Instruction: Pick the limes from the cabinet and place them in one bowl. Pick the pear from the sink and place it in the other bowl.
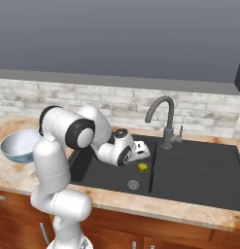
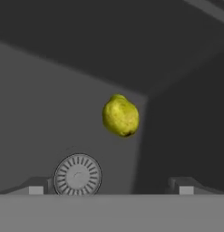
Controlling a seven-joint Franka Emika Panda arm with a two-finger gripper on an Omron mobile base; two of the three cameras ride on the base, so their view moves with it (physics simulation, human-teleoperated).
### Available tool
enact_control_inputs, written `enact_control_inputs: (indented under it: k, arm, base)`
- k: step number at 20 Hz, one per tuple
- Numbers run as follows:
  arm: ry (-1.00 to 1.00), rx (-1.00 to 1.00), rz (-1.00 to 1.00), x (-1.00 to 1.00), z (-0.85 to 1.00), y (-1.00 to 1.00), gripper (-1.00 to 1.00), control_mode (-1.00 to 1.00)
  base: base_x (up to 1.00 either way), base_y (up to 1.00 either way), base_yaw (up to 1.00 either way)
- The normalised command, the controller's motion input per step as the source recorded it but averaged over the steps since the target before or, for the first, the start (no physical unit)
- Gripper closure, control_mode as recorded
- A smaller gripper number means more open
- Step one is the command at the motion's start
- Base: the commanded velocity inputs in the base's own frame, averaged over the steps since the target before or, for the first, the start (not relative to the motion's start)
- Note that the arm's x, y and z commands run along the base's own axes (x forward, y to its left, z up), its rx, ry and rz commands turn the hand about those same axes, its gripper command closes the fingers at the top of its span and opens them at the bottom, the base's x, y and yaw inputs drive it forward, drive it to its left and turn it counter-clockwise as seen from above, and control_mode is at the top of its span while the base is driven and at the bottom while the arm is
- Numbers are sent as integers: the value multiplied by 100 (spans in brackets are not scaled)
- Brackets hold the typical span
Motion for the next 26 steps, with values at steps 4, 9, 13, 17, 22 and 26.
enact_control_inputs:
  k: [4, 9, 13, 17, 22, 26]
  arm:
    - [18, 0, 12, 26, -12, -11, -100, -100]
    - [4, 0, 14, 37, -39, 0, -100, -100]
    - [0, 0, 14, 45, -35, 0, -100, -100]
    - [0, 0, 12, 43, -29, -8, -100, -100]
    - [3, 0, 3, 23, -20, -10, -100, -100]
    - [5, 0, 0, 5, -28, -6, -100, -100]
  base:
    - [0, 0, 0]
    - [0, 0, 0]
    - [0, 0, 0]
    - [0, 0, 0]
    - [0, 0, 0]
    - [0, 0, 0]
